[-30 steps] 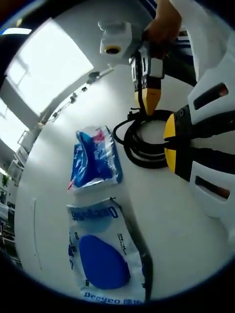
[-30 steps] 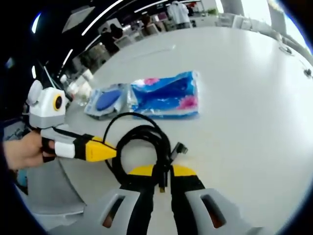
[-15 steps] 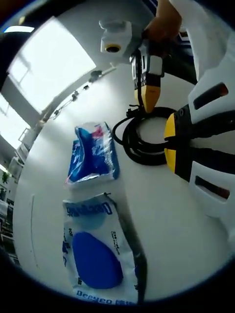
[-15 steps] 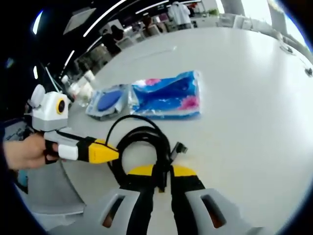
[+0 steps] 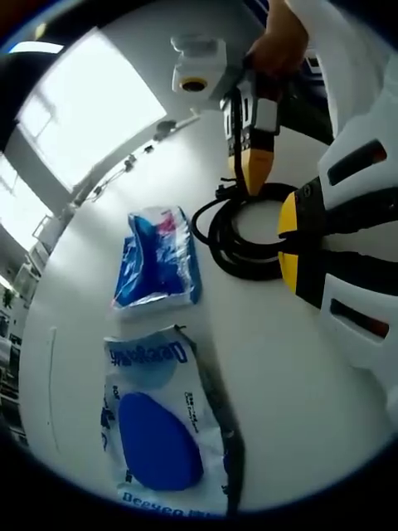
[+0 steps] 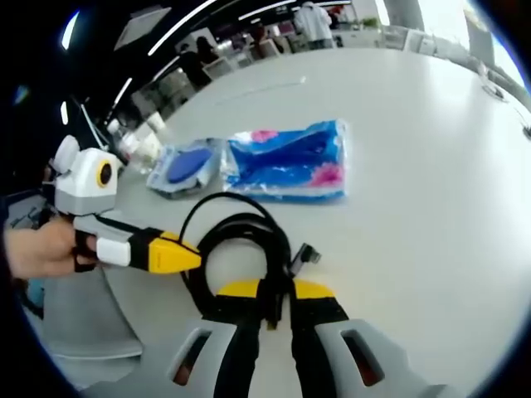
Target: Arrange the tabletop items into an orderly group along one side of the table until the central work area is clear of visible clutter.
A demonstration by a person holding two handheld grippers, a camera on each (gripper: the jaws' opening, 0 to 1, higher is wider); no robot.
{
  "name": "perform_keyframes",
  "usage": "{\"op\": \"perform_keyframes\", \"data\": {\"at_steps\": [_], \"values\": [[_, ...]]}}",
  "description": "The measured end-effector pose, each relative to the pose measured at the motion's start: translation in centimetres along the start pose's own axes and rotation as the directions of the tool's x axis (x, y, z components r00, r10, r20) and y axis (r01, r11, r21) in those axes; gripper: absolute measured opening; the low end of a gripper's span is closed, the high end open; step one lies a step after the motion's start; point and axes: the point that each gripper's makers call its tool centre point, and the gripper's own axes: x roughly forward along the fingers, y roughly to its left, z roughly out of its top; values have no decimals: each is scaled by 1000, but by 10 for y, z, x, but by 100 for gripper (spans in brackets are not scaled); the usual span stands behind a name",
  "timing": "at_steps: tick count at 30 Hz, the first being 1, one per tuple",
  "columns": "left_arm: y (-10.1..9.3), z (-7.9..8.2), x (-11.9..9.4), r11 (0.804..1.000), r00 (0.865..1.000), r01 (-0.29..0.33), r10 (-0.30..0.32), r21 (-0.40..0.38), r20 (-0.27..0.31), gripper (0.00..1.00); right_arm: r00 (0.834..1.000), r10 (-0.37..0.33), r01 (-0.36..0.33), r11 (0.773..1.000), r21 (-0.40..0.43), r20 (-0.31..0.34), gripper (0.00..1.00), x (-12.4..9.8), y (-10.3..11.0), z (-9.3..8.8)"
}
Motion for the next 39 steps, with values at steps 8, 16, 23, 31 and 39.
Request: {"op": "perform_keyframes", "data": {"at_steps": [8, 16, 23, 31, 39], "values": [[0, 1, 1, 1000, 1000, -4, 5, 21, -10, 1, 1000, 21, -21, 1000, 11, -10, 9, 0, -1, 0], [-6, 10, -6, 1000, 999, -19, 19, 22, 31, 18, 996, 83, -82, 996, 41, -38, 17, -3, 2, 2], [-12, 31, -36, 994, 994, -2, -10, 111, 109, 29, 995, 96, -96, 995, 1, 13, 35, -11, 15, 15], [-1, 34, -90, 979, 983, -1, -36, 204, 179, 55, 987, 130, -125, 990, -58, 99, 45, -29, 36, 24], [31, 43, -144, 990, 955, -32, -11, 139, 297, 68, 982, 81, -73, 996, -52, 171, 64, -41, 38, 32]]}}
